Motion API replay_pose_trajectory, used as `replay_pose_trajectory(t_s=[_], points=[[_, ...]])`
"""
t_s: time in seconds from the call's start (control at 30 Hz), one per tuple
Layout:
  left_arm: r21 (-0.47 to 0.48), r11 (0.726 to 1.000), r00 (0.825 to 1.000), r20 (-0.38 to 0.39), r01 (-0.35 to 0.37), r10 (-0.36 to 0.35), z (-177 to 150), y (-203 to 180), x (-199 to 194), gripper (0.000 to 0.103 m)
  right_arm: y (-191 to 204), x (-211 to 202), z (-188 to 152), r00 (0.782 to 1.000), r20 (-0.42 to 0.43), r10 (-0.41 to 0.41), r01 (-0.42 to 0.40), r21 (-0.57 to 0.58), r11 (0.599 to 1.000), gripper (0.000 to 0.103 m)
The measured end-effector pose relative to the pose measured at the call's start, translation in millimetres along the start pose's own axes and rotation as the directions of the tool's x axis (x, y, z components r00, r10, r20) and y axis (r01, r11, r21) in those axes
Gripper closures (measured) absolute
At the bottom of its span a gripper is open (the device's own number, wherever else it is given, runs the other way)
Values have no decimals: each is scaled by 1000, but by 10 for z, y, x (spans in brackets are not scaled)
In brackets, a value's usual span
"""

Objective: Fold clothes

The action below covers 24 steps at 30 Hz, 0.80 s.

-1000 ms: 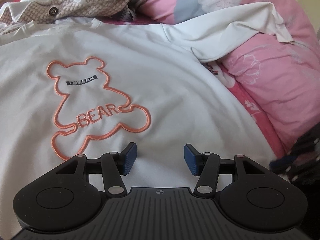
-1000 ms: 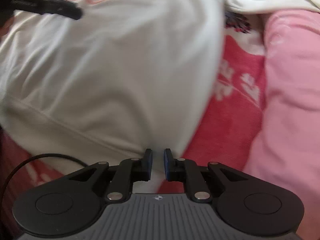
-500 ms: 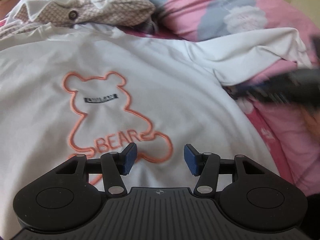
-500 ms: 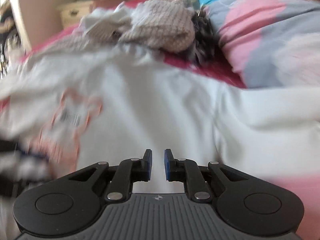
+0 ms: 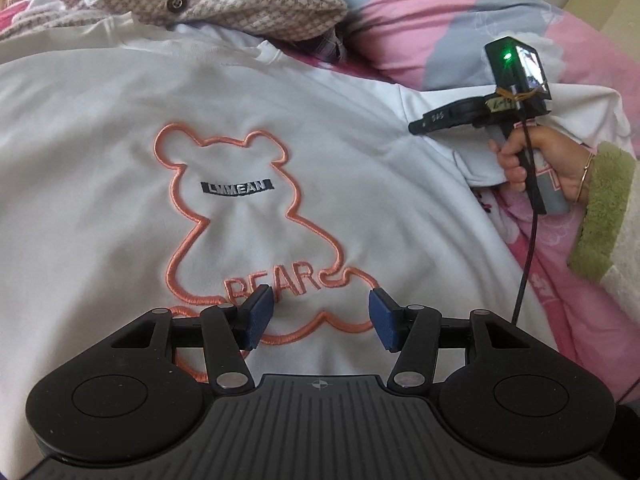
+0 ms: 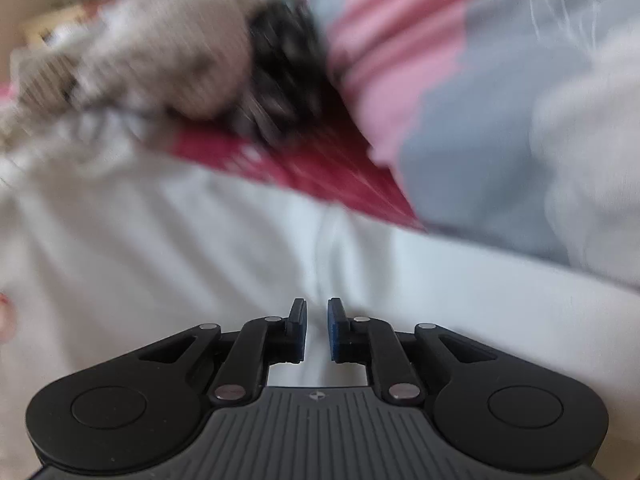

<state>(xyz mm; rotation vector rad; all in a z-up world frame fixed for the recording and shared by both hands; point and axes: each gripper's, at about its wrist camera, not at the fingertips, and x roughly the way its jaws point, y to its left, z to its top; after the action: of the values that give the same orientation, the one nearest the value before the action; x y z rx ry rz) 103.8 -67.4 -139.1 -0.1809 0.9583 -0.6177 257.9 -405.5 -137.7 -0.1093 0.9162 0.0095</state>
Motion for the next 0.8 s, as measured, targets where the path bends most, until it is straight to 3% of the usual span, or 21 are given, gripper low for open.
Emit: replay_pose_trajectory(t_s=[0.07, 0.17, 0.27, 0.37, 0.43, 0.53, 0.6, 0.7, 0.77, 0.8], points=[[2, 1000, 1000, 3, 8, -8, 5, 16, 8, 49, 94, 62, 36, 996, 10, 91, -91, 23, 996, 91], [1, 1000, 1000, 3, 19, -19, 9, 31, 15, 49, 282, 341, 131, 987, -10, 161, -160, 29, 987, 91], [7, 1000, 1000, 5, 21, -21, 1, 30, 7, 49, 350, 611, 221, 996, 2, 90, -90, 62, 994, 93], [11, 1000, 1000, 8, 14, -14, -19, 34, -4, 49, 337, 635, 384, 996, 47, -77, 69, 145, 987, 87], [11, 1000, 1000, 10, 13, -13, -27, 33, -21, 49, 361, 492, 437, 994, 105, 28, -45, 165, 985, 87], [6, 1000, 1000, 13, 15, -15, -35, 48, -29, 49, 651, 341, 500, 952, 108, 286, -292, 47, 955, 88], [-2, 1000, 1000, 14, 19, -19, -32, 63, -19, 49, 940, 441, 527, 945, 53, 324, -321, -59, 945, 88], [-3, 1000, 1000, 15, 18, -18, -33, 66, -7, 49, 1077, 807, 585, 979, 14, 205, -205, -27, 978, 90], [1, 1000, 1000, 14, 14, -14, -33, 60, -9, 49, 935, 872, 648, 987, 75, 145, -153, 115, 981, 90], [1, 1000, 1000, 15, 12, -12, -32, 58, -20, 49, 870, 813, 671, 988, 107, 109, -127, 179, 976, 85]])
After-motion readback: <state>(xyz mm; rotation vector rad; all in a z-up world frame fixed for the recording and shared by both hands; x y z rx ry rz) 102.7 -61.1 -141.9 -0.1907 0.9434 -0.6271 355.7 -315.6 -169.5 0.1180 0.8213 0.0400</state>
